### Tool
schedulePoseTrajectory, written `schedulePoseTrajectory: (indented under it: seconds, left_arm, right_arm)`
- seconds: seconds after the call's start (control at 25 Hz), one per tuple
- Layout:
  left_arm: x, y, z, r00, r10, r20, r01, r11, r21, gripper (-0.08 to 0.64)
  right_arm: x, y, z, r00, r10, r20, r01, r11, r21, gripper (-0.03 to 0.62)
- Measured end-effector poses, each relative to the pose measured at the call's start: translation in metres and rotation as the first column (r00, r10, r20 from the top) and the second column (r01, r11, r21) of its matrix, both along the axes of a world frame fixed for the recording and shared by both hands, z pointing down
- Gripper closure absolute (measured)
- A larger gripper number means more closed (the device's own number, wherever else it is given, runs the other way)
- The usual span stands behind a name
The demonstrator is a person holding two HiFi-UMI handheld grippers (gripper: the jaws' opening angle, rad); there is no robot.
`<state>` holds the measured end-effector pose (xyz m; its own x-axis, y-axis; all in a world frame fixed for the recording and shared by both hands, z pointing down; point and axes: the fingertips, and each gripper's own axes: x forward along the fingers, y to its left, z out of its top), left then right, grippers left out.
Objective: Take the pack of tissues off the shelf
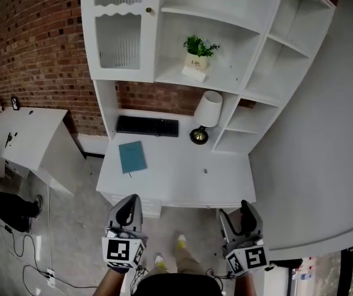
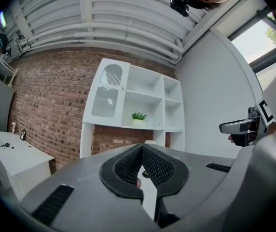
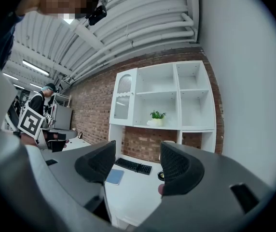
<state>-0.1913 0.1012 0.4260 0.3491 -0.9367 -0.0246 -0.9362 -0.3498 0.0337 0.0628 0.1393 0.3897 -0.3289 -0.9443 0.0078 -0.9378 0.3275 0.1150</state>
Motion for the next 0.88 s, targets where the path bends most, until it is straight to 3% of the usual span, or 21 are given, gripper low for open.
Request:
schedulePoseTrajectory:
  seconds: [0.16, 0.32, 0.44, 0.52, 0.68, 0.88]
  left_arm:
    - [-0.001, -0.029, 0.003, 1.0, -0.005, 0.008, 0.005, 1.0, -0.017, 0.544]
    - [0.004, -0.063, -0.003, 0.998, 0.026, -0.055, -0.028, 0.999, -0.028, 0.545]
    - [0.0, -0.1, -0.004, 1.0, 0.0, -0.018, 0.0, 1.0, -0.018, 0.544]
    - [0.003, -0.132, -0.008, 0.999, -0.013, -0.032, 0.013, 1.0, -0.007, 0.545]
    - [0.023, -0.189, -0.035, 1.0, 0.012, 0.021, -0.014, 0.998, 0.054, 0.545]
    - [0.035, -0.233, -0.041, 1.0, 0.008, 0.028, -0.01, 0.998, 0.06, 0.545]
  right_arm:
    - [-0.003, -0.032, 0.007, 1.0, -0.005, -0.007, 0.005, 1.0, -0.016, 0.316]
    - [-0.001, -0.076, 0.014, 1.0, -0.017, -0.003, 0.017, 1.0, -0.015, 0.316]
    - [-0.002, -0.12, 0.014, 0.999, -0.033, 0.021, 0.033, 0.999, 0.003, 0.316]
    - [-0.004, -0.152, 0.009, 0.998, -0.057, 0.027, 0.056, 0.998, 0.019, 0.316]
    - [-0.011, -0.206, -0.004, 0.995, -0.098, 0.033, 0.096, 0.994, 0.056, 0.316]
    - [-0.002, -0.254, -0.016, 0.992, -0.116, 0.041, 0.113, 0.99, 0.082, 0.316]
